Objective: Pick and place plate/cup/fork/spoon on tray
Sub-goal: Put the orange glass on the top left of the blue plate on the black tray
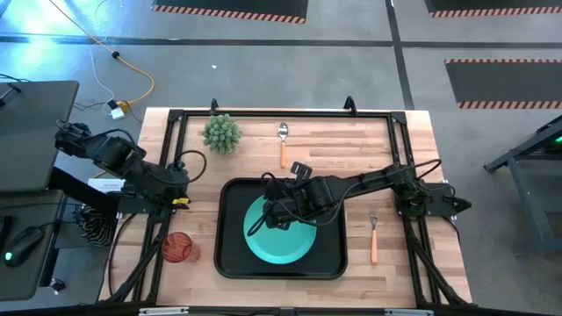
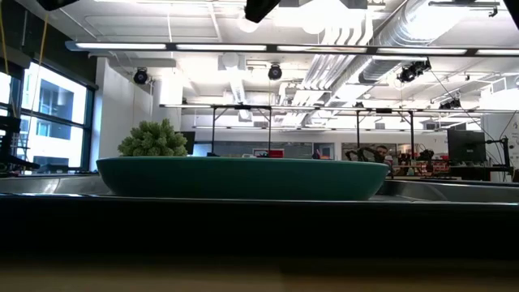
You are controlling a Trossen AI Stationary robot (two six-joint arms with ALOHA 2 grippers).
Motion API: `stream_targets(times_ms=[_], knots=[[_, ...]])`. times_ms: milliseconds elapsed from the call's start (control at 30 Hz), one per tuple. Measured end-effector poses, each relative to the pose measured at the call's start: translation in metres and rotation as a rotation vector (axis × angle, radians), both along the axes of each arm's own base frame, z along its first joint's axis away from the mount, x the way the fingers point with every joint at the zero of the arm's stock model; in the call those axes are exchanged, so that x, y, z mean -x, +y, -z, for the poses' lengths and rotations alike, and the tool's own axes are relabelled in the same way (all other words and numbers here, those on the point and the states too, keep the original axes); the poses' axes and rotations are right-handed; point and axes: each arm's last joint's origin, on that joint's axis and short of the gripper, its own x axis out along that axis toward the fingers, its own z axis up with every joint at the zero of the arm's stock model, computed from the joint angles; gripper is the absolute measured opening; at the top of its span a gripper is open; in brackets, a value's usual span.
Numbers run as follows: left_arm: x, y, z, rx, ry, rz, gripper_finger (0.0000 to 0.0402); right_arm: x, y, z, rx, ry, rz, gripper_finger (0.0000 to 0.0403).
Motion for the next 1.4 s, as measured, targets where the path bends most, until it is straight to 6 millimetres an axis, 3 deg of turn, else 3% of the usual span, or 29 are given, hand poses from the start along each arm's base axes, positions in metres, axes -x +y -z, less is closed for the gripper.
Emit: stream_targets(times_ms=[267, 767, 1067, 1400], knots=[[-0.002, -0.012, 0.004, 0.034, 0.068, 0.042, 0.0076, 0.000, -0.002, 0.001, 0.005, 0.013, 0.001, 0.0064], [-0.006, -0.054, 0.018, 0.012, 0.211, 0.126, 0.0076, 0.001, -0.003, 0.001, 0.007, 0.020, 0.002, 0.0064], [-0.013, -0.077, 0.032, -0.089, 0.257, 0.138, 0.0076, 0.001, -0.003, 0.001, 0.009, 0.021, 0.001, 0.0064], [-0.022, -0.086, 0.046, -0.198, 0.327, 0.119, 0.0076, 0.001, -0.003, 0.001, 0.009, 0.022, 0.000, 0.0064]])
